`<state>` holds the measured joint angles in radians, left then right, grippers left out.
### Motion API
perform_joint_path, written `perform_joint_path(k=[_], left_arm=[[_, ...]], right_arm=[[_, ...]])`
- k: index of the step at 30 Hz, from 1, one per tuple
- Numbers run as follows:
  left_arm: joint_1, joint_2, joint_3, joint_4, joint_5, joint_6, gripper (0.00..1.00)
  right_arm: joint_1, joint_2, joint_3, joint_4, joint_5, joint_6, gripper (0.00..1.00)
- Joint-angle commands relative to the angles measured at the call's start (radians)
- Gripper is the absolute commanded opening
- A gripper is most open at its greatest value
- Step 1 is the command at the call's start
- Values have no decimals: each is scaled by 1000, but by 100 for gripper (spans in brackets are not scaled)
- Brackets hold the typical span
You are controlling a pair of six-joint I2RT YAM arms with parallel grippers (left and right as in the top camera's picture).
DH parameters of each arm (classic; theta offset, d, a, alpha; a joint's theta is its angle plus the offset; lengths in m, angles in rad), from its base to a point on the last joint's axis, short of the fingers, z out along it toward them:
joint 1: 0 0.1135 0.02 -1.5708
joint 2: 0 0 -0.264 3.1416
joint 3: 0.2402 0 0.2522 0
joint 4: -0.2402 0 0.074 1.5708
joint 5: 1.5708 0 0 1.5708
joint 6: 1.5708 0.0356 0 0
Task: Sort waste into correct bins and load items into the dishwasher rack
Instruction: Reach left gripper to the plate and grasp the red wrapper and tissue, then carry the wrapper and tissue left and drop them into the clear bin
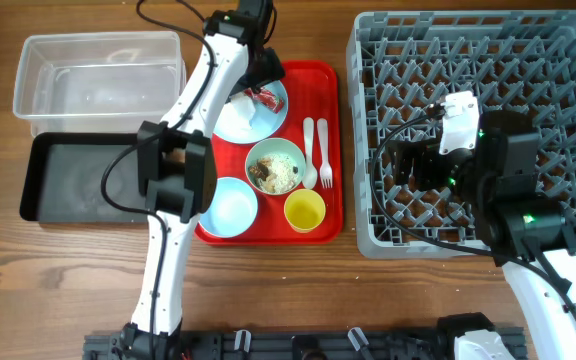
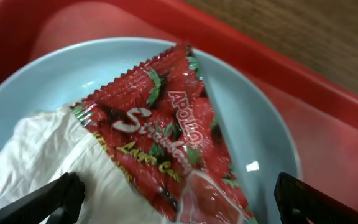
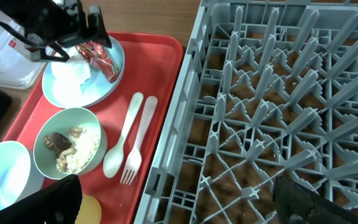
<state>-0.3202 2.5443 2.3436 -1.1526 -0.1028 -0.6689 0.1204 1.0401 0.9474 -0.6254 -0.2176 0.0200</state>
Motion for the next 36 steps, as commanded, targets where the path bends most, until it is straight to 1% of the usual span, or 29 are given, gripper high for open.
perform_joint_path(k=[1, 2, 4, 5, 6, 7, 9, 10, 11, 14, 17, 22, 25, 29, 31, 33, 36], left_arm=[[11, 51, 12, -5, -18, -24, 100], [11, 55, 10, -5, -18, -24, 100], [11, 68, 10, -6, -18, -24, 96], [11, 72, 10, -7, -18, -24, 91], [11, 79, 10, -7, -19, -24, 83], [11, 85, 10, -8, -19, -24, 65], [11, 98, 10, -13, -19, -24, 33], [11, 101, 10, -18, -19, -24, 24], [11, 103, 9, -23, -19, -23, 4], [11, 101, 8, -27, -19, -10, 4], [11, 72, 21, -37, -18, 58, 4], [12, -61, 92, -81, -19, 158, 4], [27, -190, 126, -94, -23, 200, 4], [74, -312, 126, -100, -40, 222, 4], [116, -354, 126, -111, -79, 221, 4], [160, -361, 126, -126, -110, 221, 4], [233, -345, 121, -146, -111, 220, 4]], right_arm=[[-4, 12, 21, -5, -16, -20, 100], [-4, 17, 21, -5, -16, -20, 100], [-4, 25, 21, -4, -16, -20, 100], [-4, 33, 21, -4, -17, -20, 99], [-4, 40, 21, -4, -17, -19, 100], [-4, 48, 21, -4, -17, -20, 100], [-4, 66, 21, -5, -17, -19, 100], [-4, 74, 21, -5, -17, -19, 100], [-4, 86, 21, -5, -18, -19, 100], [-4, 106, 21, -4, -17, -18, 100], [-4, 117, 21, -4, -17, -18, 100], [-4, 119, 21, 2, -18, -18, 100], [-4, 119, 21, 3, -18, -17, 100], [-4, 119, 21, 3, -18, -17, 100], [-4, 119, 21, 4, -18, -17, 100], [-4, 119, 21, 4, -18, -16, 100], [-4, 119, 21, 3, -21, -17, 100]])
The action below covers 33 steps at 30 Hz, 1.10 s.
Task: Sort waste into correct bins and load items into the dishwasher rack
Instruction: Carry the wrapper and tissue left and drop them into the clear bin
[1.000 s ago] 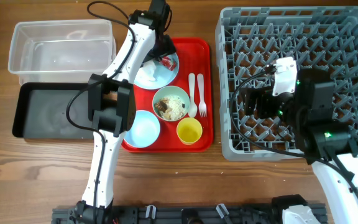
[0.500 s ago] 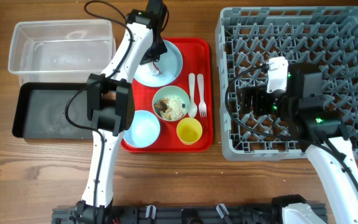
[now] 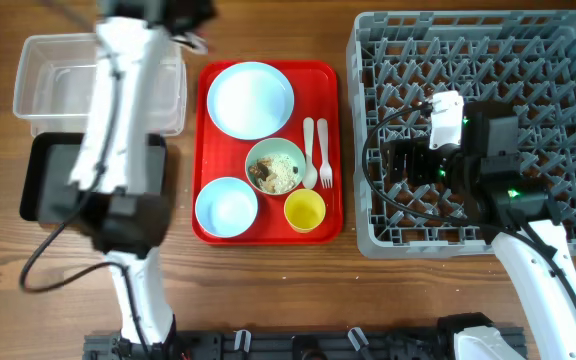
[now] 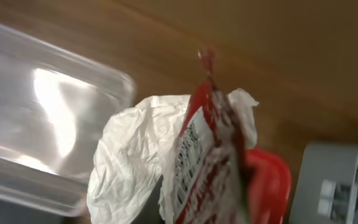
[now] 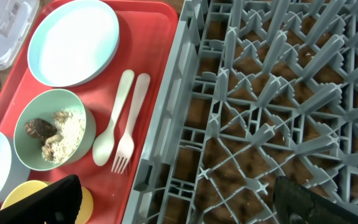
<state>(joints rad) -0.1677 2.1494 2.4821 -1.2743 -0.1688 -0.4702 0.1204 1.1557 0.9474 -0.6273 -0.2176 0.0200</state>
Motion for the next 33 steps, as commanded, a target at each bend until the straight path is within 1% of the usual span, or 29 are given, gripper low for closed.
perform_joint_path(k=[1, 4, 7, 10, 11, 12, 14, 16, 17, 21, 27, 28, 30, 33], left_arm=[[111, 60, -28, -26, -45, 18, 4], [169, 82, -66, -24, -45, -17, 4], [227, 117, -117, -24, -40, -81, 5], [260, 148, -158, -14, -38, -135, 14], [269, 158, -169, -9, -37, -152, 20], [277, 172, -179, -1, -38, -171, 35], [286, 188, -180, 4, -38, -171, 83], [293, 189, -180, 21, -34, -170, 98], [294, 188, -180, 29, -34, -170, 100], [297, 145, -171, 39, -25, -147, 100], [281, -15, -171, 13, 122, 44, 100], [272, -53, -171, -8, 148, 69, 100], [255, -108, -171, -58, 175, 74, 100], [232, -173, -171, -151, 218, 74, 100]], right_arm=[[-4, 4, 21, 5, -21, -17, 100], [-4, 4, 21, 5, -22, -14, 100], [-4, 4, 21, 5, -22, 10, 100], [-4, 4, 21, 5, -22, 10, 100], [-4, 4, 21, 5, -22, 10, 100], [-4, 4, 21, 5, -22, 10, 100], [-4, 4, 21, 5, -22, 10, 100], [-4, 4, 21, 5, -23, 10, 100], [-4, 4, 21, 5, -26, 10, 100], [-4, 4, 21, 5, -29, 10, 100], [-4, 4, 21, 16, -29, 28, 100], [-4, 4, 21, 17, -30, 51, 100], [-4, 4, 21, 15, -37, 89, 100], [-4, 4, 21, 13, -68, 92, 100]])
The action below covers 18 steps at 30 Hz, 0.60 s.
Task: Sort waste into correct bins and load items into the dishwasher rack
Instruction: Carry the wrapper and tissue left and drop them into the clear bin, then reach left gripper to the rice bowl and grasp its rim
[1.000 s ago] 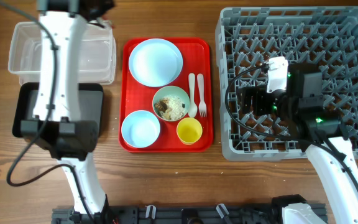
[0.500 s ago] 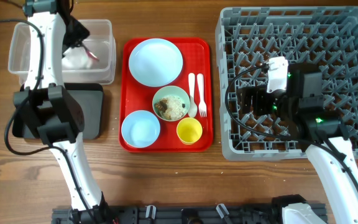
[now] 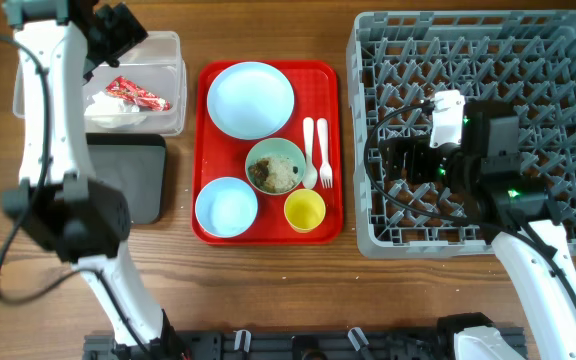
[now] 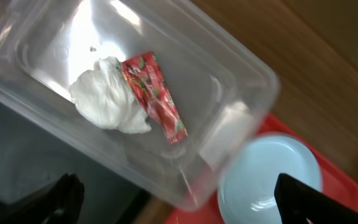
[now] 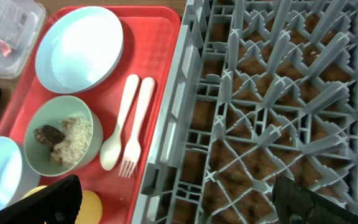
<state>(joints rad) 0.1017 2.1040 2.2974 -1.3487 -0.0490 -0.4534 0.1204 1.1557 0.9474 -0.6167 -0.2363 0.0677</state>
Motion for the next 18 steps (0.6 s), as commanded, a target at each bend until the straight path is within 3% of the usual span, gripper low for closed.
perform_joint_path(k=[1, 8, 9, 18], left_arm=[[-44, -140, 14, -103, 102, 58, 100], [-150, -193, 14, -337, 126, 110, 96], [-200, -196, -3, -336, 163, 143, 91], [-448, -196, -165, -260, 179, 147, 89]], right_arm=[[-4, 4, 21, 2, -56, 43, 100], [-4, 4, 21, 2, -58, 43, 100], [-4, 4, 21, 4, -58, 44, 100], [-4, 3, 21, 1, -59, 47, 100]])
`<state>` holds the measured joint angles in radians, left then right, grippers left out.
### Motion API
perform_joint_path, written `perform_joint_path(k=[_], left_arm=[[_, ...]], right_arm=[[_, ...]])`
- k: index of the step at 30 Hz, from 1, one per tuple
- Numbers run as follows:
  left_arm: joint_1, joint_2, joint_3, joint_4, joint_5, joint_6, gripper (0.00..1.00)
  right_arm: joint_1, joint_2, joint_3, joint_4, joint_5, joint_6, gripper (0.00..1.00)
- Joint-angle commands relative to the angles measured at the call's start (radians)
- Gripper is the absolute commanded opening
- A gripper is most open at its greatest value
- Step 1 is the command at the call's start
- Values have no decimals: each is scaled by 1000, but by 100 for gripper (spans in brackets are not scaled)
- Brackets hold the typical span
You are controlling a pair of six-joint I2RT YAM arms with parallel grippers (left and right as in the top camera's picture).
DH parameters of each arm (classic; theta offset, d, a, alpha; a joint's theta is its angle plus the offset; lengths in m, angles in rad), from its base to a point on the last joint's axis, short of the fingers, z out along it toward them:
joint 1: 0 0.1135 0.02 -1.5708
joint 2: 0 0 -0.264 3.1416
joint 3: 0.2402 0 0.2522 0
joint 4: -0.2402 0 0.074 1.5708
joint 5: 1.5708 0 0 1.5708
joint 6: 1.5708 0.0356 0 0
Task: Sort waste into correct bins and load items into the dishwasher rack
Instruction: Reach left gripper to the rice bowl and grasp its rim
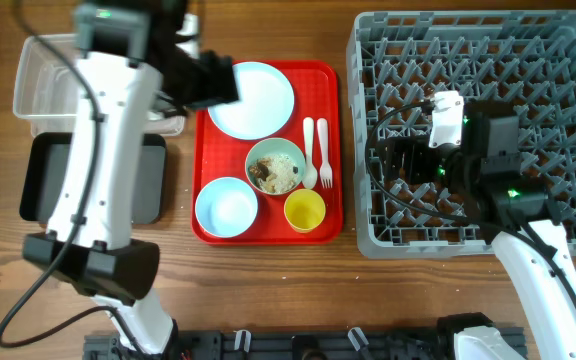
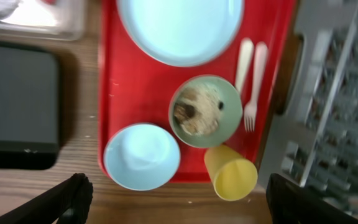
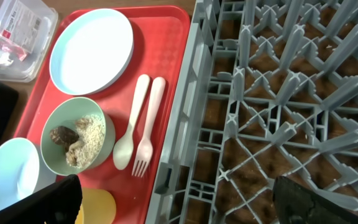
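My left gripper (image 1: 211, 82) hangs open and empty over the red tray (image 1: 330, 80), its dark fingertips (image 2: 73, 194) at the bottom of the left wrist view. Below it are the large pale-blue plate (image 2: 179, 28), the green bowl of food scraps (image 2: 205, 112), a small blue bowl (image 2: 142, 155), a yellow cup (image 2: 230, 173), and a spoon (image 2: 244, 59) beside a fork (image 2: 253, 81). The red wrapper and tissue (image 3: 14, 34) lie in the clear bin (image 1: 33, 75). My right gripper (image 3: 176, 205) is open over the left edge of the grey rack (image 1: 488, 60).
A black bin (image 1: 43, 190) sits below the clear bin, left of the tray. My left arm crosses over both bins. The rack fills the right side of the wooden table (image 1: 268, 290), its upright tines close together.
My left gripper was over the clear bin, where the wrapper and tissue lay. It is now over the red tray, still open. The right arm has hardly moved.
My left gripper stood open around the wrapper and tissue on the large plate. Then it held both in the air near the clear bin. Then they lay in that bin with the gripper open above. Now the gripper is back over the tray.
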<state>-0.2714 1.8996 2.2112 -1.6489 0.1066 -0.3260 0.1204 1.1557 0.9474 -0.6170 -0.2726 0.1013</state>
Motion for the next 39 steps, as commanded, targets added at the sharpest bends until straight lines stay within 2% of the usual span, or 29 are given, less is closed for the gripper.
perform_joint_path(k=[1, 7, 12, 15, 20, 25, 28, 31, 36, 39], left_arm=[[-96, 8, -109, 62, 23, 4, 89], [-185, 8, -317, 210, 24, -69, 89], [-231, 8, -509, 460, 27, -133, 82], [-258, 12, -602, 629, 27, -193, 82], [-322, 43, -673, 808, 11, -237, 80], [-382, 103, -673, 845, -114, -288, 77], [-399, 127, -673, 849, -164, -333, 69], [-401, 150, -673, 849, -169, -341, 54], [-401, 187, -673, 850, -173, -362, 43], [-401, 201, -673, 851, -173, -364, 30]], right_arm=[[-4, 3, 21, 2, -23, 13, 100], [-4, 4, 21, -13, -22, 13, 100], [-4, 4, 21, -15, -22, 10, 99], [-4, 4, 21, -42, -15, 11, 99], [-54, -8, 21, -85, 31, 61, 100], [-122, -48, 21, -87, 18, 84, 99], [-125, -53, 21, -95, 15, 84, 100], [-125, -53, 21, -103, 15, 84, 99], [-125, -53, 21, -106, 15, 83, 99], [-125, -53, 21, -106, 15, 84, 99]])
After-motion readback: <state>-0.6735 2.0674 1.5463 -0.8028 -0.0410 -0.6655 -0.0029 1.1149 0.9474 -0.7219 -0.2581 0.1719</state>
